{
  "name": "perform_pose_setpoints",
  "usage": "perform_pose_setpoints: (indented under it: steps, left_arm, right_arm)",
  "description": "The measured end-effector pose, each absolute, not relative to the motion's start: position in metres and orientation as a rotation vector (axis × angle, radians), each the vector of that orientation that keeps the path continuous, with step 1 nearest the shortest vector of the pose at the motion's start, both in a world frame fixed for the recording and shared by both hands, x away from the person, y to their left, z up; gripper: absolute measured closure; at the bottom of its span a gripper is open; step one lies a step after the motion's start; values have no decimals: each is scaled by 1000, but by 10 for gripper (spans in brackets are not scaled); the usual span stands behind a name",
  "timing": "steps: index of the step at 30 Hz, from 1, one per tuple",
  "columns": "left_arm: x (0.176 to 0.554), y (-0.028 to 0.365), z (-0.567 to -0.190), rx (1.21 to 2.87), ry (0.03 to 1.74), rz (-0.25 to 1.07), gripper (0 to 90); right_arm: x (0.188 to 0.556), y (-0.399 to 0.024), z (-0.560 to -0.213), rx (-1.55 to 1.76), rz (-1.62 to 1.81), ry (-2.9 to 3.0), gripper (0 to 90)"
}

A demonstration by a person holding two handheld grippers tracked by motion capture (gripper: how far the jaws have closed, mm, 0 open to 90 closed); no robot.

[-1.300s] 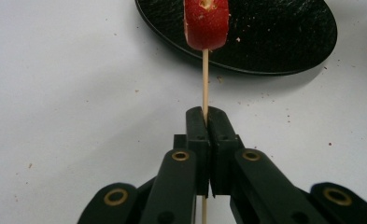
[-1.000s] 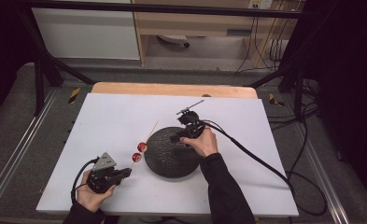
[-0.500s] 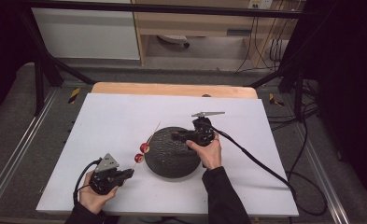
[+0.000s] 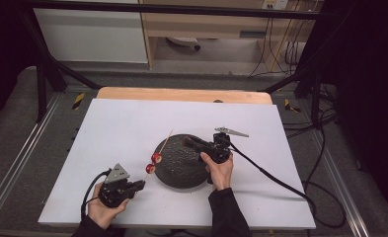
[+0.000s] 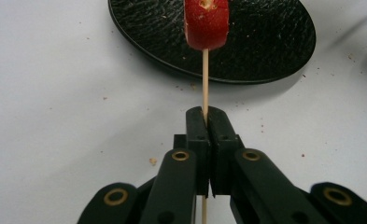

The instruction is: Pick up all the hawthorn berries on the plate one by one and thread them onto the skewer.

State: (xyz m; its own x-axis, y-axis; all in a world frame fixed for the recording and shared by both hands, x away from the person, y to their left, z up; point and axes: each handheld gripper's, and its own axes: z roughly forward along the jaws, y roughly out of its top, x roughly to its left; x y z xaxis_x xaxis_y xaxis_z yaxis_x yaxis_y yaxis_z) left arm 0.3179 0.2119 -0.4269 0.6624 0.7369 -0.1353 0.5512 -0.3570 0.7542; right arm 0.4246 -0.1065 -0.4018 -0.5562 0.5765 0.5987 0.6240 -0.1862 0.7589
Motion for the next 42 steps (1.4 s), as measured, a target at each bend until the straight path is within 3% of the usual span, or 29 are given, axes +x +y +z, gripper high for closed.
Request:
perform_pose_setpoints:
  steps: [19,42]
  left_arm:
    - [311,194,-428,2047,983,273,884]
    - [310,160,-426,2004,985,265,884]
  right_arm:
    - [422,-107,-392,-1519,-2178,-1741,622]
    - [428,-116,-379,-1517,-2262,-1557,623]
